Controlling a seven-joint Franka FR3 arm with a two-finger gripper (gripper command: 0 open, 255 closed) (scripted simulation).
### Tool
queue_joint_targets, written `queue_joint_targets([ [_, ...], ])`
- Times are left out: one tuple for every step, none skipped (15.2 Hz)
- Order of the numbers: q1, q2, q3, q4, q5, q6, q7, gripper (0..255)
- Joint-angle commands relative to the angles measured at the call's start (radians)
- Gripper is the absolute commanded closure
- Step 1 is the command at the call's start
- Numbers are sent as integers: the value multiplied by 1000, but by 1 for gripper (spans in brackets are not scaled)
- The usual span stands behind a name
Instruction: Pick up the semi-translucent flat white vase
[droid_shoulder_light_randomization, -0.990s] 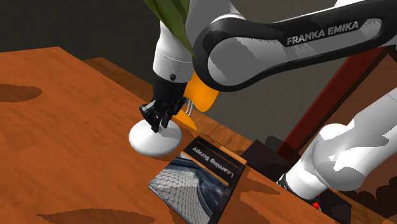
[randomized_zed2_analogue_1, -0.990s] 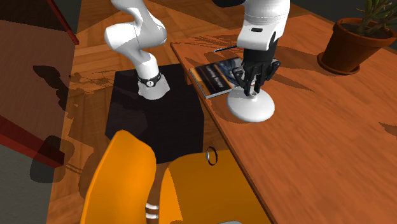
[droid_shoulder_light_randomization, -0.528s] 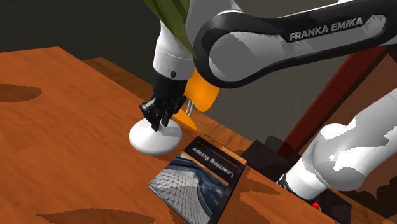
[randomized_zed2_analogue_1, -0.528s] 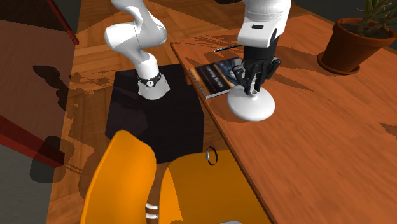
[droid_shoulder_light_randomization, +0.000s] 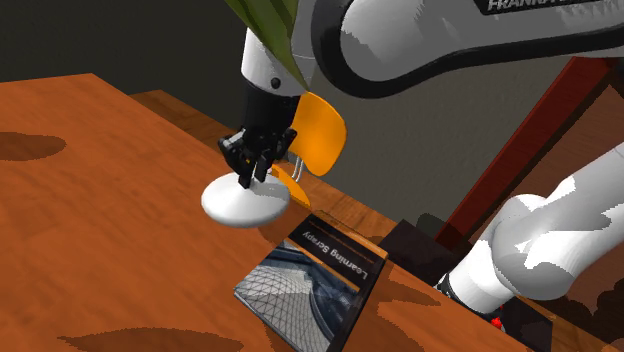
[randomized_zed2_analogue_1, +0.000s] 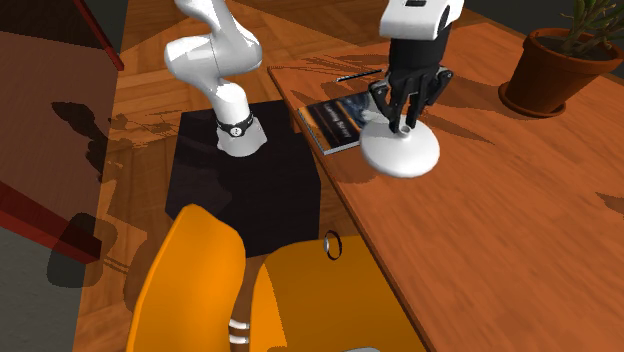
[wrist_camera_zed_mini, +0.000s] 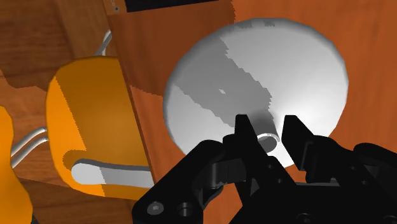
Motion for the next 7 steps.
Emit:
queue_joint_targets([
  [-1,-4,-2,23,1,-26,0,255],
  [-1,-5,-4,35,1,-40,0,255],
  [-2,-6,-5,48,0,-53,0,255],
  [-2,-7,-6,61,0,-67,0,255],
  [-2,-7,-7,74,0,-80,1,255],
  [-3,-7,-7,76,0,-82,1,255],
  [-3,-7,-7,76,0,-82,1,255],
])
